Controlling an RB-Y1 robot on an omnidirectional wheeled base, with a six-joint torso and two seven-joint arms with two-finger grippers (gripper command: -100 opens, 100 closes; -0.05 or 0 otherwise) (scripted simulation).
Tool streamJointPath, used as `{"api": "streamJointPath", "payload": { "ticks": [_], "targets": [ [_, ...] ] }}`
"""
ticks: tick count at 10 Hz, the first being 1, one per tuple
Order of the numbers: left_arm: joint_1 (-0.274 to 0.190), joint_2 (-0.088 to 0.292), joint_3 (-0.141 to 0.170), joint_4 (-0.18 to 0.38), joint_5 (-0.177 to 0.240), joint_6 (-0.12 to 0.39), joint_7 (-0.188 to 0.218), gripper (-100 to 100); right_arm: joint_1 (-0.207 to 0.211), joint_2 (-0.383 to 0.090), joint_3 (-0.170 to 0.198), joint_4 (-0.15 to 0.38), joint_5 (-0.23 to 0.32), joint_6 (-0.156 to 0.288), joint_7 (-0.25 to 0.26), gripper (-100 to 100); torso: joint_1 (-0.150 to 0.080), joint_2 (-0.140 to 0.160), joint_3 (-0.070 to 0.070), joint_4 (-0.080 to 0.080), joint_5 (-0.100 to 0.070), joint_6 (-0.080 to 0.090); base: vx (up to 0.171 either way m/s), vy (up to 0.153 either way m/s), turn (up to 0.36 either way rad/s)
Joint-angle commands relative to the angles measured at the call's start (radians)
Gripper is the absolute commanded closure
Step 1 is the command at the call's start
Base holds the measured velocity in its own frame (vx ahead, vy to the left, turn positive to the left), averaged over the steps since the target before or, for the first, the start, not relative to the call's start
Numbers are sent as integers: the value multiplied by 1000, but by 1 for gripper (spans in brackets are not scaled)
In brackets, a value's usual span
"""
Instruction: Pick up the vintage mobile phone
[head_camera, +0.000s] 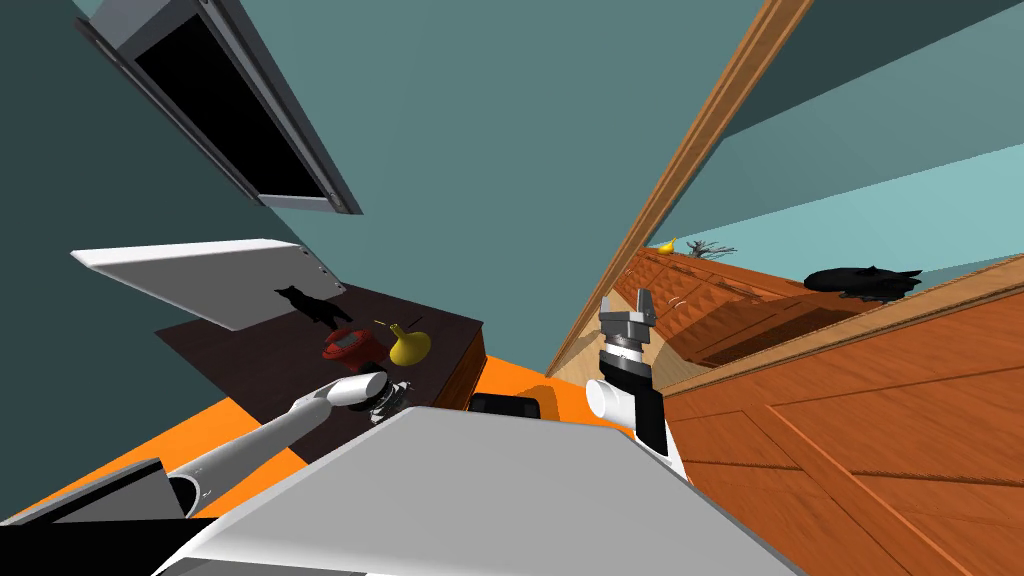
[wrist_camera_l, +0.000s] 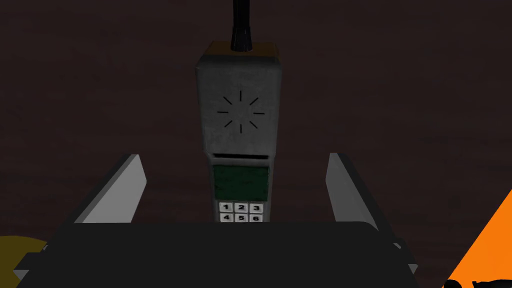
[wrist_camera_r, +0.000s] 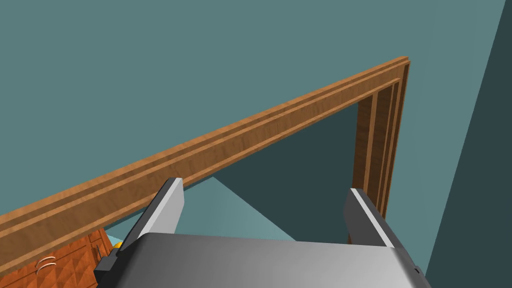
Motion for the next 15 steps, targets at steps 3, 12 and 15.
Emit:
{"api": "streamJointPath", "payload": {
  "ticks": [3, 12, 15],
  "targets": [
    [-12, -49, 5, 43, -34, -22, 11, -100, 0, 0, 0, 0, 0, 0, 0, 0, -1, 5, 3, 1, 0, 0, -19, 27, -63],
    [-18, -72, 6, 61, -53, -29, 19, 0, 0, 0, 0, 0, 0, 0, 0, 0, -2, 4, 3, 2, 0, 0, -14, 11, -21],
    [0, 0, 0, 0, 0, 0, 0, 100, 0, 0, 0, 0, 0, 0, 0, 0, -4, 1, 1, 1, -1, -1, 54, -40, 119]
  ]
}}
